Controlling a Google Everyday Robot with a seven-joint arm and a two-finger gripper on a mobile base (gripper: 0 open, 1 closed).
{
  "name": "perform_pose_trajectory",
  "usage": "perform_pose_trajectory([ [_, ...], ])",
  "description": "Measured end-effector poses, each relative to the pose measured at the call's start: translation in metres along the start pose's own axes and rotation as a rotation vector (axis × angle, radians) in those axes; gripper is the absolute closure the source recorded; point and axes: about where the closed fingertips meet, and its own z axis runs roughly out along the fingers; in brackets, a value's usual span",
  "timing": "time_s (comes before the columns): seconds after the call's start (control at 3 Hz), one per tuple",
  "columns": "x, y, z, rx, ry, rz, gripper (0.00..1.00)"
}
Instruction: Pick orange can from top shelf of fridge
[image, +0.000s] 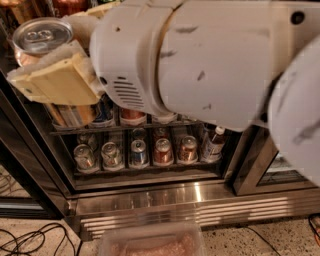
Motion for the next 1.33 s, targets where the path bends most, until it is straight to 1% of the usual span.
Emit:
perform_pose_trajectory([
  [0.33,0.017,-0.011,-0.017,-0.001,0.006,-0.003,1.00],
  [0.67,0.064,-0.034,-0.039,0.000,0.044,0.035,1.00],
  [1.0,0.107,-0.051,-0.050,0.001,0.112,0.081,1.00],
  [1.33,0.152,-0.061,-0.064,0.015,0.202,0.150,1.00],
])
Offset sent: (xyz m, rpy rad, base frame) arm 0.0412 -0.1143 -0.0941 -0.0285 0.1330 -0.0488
